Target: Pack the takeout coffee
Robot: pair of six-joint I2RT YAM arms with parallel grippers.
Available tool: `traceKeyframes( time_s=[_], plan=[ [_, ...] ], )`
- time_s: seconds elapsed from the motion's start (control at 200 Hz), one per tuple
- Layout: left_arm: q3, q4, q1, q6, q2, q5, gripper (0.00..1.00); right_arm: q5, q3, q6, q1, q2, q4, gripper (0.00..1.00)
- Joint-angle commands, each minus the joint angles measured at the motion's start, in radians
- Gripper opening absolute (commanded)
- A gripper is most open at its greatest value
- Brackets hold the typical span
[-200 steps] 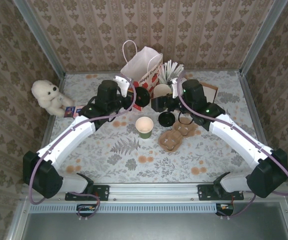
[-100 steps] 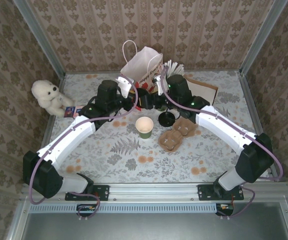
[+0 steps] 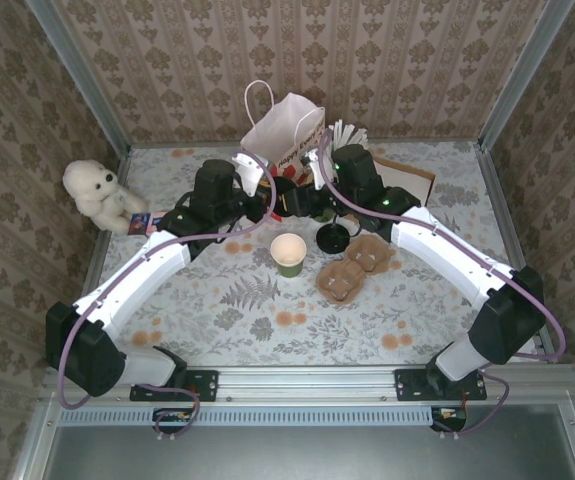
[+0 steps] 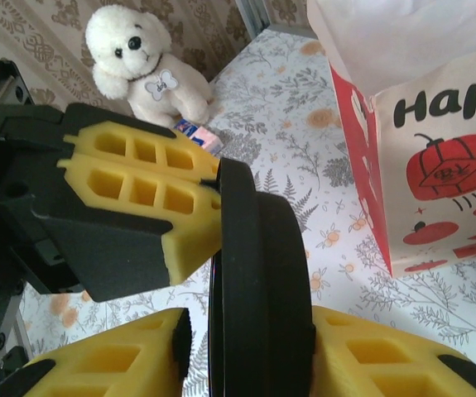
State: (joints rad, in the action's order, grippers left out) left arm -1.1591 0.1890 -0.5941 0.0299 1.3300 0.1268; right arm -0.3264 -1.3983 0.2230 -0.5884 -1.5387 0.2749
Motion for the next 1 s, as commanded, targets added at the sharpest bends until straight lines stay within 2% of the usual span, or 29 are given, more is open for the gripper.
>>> traceKeyframes(
  time_s=[0.0,0.175,0.345,0.49,0.61,0.665,0.85,0.945,0.995],
  plan=[
    [-0.031,0.001,0.001,-0.010,-0.024,0.013,0.00,-0.008,-0.044,-0.024,-0.006,-0.020,0.049,0.43],
    [-0.030,0.007,0.001,-0.008,-0.028,0.020,0.00,-0.027,-0.055,-0.029,-0.005,-0.023,0.063,0.37],
    [-0.018,0.002,0.001,-0.005,-0.038,0.042,0.00,-0.016,-0.037,-0.042,-0.005,-0.009,0.044,0.24],
    [-0.004,-0.013,0.000,-0.002,-0.062,0.063,0.00,0.015,-0.036,-0.090,-0.006,0.001,0.051,0.17],
    [0.010,-0.003,0.002,-0.007,-0.089,0.082,0.08,0.047,-0.032,-0.166,-0.007,0.020,0.045,0.12],
    [0.022,0.004,0.009,-0.009,-0.112,0.106,0.16,0.084,-0.031,-0.214,-0.008,0.031,0.043,0.10],
    [0.102,0.038,0.070,0.020,-0.244,0.259,0.53,0.239,-0.014,-0.454,-0.018,0.070,-0.005,0.04],
    [0.161,0.019,0.123,0.091,-0.330,0.275,0.84,0.279,0.012,-0.584,-0.022,0.094,-0.073,0.02],
    [0.196,-0.011,0.169,0.149,-0.381,0.270,0.97,0.289,0.031,-0.663,-0.027,0.109,-0.117,0.01]
  ],
)
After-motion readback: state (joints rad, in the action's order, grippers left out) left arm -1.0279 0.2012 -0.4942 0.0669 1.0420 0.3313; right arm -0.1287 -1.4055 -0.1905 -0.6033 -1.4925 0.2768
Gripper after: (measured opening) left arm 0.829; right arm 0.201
